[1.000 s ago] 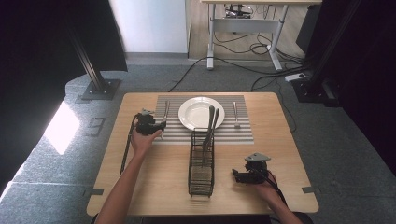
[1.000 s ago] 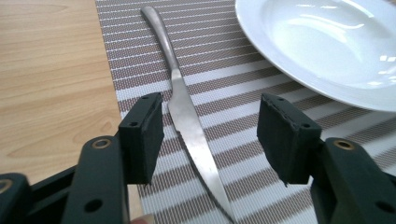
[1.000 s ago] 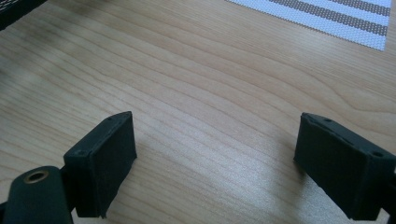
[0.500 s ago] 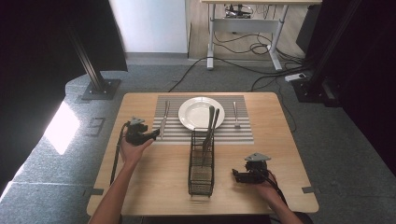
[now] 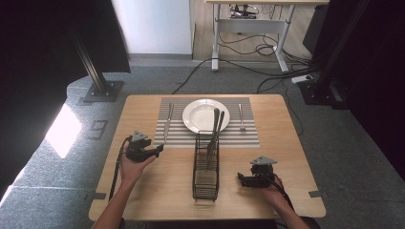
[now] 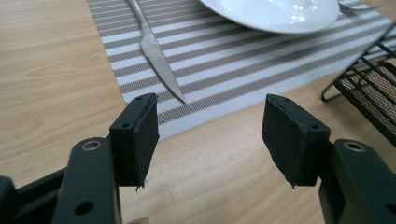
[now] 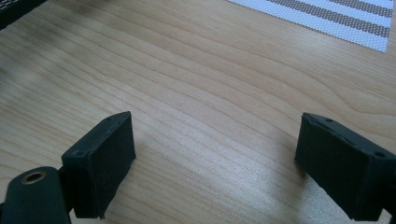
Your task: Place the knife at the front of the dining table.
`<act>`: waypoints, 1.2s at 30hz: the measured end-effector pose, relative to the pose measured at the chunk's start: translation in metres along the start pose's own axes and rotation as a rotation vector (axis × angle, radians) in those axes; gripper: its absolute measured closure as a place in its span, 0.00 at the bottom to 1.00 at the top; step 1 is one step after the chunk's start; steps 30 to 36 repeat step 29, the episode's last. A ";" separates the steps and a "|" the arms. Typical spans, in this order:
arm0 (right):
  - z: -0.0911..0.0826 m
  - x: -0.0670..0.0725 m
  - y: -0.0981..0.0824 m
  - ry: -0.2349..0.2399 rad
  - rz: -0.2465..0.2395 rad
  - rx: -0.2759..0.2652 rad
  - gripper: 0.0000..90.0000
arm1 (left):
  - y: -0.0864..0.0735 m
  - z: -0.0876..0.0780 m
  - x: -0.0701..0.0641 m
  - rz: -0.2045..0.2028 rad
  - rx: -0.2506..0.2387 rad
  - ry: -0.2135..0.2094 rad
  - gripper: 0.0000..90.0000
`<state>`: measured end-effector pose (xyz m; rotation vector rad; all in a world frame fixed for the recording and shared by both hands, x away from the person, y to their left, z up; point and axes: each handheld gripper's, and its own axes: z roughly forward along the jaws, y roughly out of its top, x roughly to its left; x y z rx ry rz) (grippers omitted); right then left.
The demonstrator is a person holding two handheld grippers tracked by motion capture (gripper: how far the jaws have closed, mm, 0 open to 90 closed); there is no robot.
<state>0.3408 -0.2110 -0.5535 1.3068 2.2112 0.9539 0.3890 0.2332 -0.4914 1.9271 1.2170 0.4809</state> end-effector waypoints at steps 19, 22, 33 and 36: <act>0.001 0.000 0.000 0.004 -0.001 -0.003 0.13 | -0.027 -0.029 -0.018 0.017 0.005 -0.039 0.40; 0.001 0.000 0.000 0.004 -0.002 -0.002 0.13 | -0.027 -0.028 -0.018 0.018 0.010 -0.040 0.40; 0.001 0.000 0.000 0.004 -0.002 -0.001 0.13 | -0.027 -0.028 -0.019 0.024 0.010 -0.046 0.40; 0.001 0.000 0.000 0.004 -0.002 -0.001 0.13 | -0.027 -0.028 -0.019 0.024 0.010 -0.046 0.40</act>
